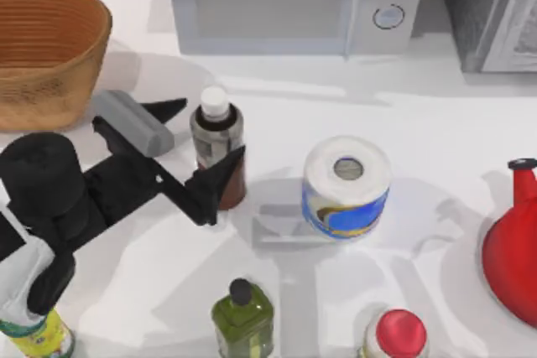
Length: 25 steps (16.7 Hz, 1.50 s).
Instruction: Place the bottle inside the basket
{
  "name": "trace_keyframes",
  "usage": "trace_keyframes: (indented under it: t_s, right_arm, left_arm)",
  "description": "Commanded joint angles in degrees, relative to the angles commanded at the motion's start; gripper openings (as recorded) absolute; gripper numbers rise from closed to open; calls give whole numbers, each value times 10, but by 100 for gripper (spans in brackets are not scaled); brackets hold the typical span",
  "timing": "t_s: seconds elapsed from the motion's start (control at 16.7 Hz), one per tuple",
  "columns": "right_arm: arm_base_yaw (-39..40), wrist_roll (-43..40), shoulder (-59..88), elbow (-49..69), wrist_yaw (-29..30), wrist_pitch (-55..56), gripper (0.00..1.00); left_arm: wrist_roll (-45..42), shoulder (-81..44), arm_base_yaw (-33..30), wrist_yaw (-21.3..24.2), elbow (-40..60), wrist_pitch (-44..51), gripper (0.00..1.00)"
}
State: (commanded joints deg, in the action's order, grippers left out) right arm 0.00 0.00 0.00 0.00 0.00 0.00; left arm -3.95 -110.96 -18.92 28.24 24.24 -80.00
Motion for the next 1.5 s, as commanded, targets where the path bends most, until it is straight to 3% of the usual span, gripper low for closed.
trace_keyframes:
  t_s: [0.3, 0.66, 1.44, 1.5]
  right_arm:
    - [0, 0, 0, 0, 0, 0, 100]
    - [0, 0, 0, 0, 0, 0, 100]
    - [0, 0, 0, 0, 0, 0, 100]
    - [0, 0, 0, 0, 0, 0, 100]
  left_arm:
    - [4, -63, -39, -37, 53, -11, 100]
    - [4, -76, -43, -42, 58, -19, 100]
    - [4, -76, -43, -42, 58, -19, 2]
    - [4, -76, -43, -42, 58, -19, 0]
